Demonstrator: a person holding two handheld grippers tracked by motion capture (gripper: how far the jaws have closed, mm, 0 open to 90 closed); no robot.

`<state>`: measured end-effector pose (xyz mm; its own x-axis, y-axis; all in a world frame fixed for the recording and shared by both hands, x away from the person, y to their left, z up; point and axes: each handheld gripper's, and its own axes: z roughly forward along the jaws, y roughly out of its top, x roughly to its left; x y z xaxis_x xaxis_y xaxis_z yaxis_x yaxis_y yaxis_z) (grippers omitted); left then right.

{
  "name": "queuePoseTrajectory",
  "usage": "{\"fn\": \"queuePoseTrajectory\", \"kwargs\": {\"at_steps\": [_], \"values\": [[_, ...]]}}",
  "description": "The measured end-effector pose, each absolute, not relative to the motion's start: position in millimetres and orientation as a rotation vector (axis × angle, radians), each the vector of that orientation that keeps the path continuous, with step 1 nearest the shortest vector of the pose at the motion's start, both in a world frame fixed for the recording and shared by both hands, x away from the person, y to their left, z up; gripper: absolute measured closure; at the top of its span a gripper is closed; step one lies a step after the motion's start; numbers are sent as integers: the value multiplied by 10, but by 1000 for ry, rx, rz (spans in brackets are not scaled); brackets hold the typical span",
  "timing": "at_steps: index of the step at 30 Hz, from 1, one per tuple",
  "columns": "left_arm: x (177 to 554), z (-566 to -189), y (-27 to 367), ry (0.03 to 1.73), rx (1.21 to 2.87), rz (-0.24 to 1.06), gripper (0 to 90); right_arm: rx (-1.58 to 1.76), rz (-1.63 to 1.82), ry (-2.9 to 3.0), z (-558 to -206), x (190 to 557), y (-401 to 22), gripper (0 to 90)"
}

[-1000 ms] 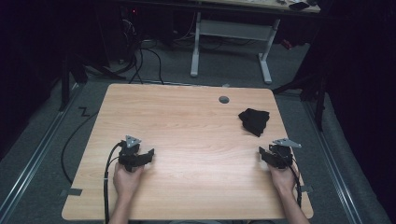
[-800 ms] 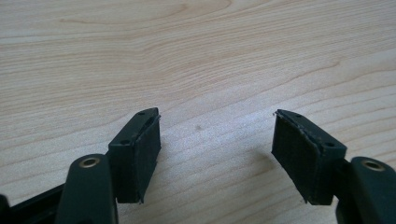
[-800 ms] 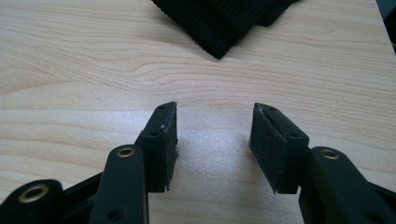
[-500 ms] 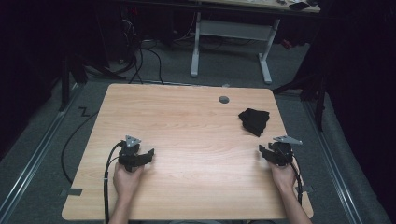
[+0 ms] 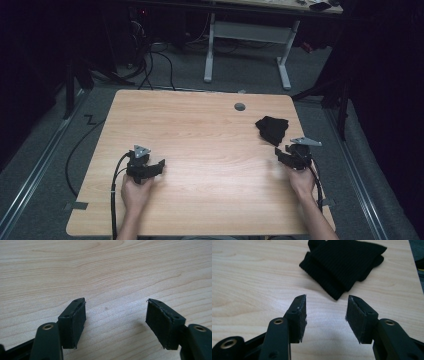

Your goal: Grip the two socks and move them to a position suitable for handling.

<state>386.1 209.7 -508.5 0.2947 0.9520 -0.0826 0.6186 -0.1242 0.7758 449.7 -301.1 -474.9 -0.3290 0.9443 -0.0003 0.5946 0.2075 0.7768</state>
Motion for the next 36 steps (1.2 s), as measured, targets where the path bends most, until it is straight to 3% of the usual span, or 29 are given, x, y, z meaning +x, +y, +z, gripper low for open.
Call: {"fn": "queuePoseTrajectory", "kwargs": {"at_steps": [22,36], "values": [[3861,-5085,2098,1410,1835,580,326,1427,994,1921,-4369,4860,-3020,432],[3861,-5085,2099,1410,1834,579,324,1490,1008,1962,-4517,5150,-2890,402]]}}
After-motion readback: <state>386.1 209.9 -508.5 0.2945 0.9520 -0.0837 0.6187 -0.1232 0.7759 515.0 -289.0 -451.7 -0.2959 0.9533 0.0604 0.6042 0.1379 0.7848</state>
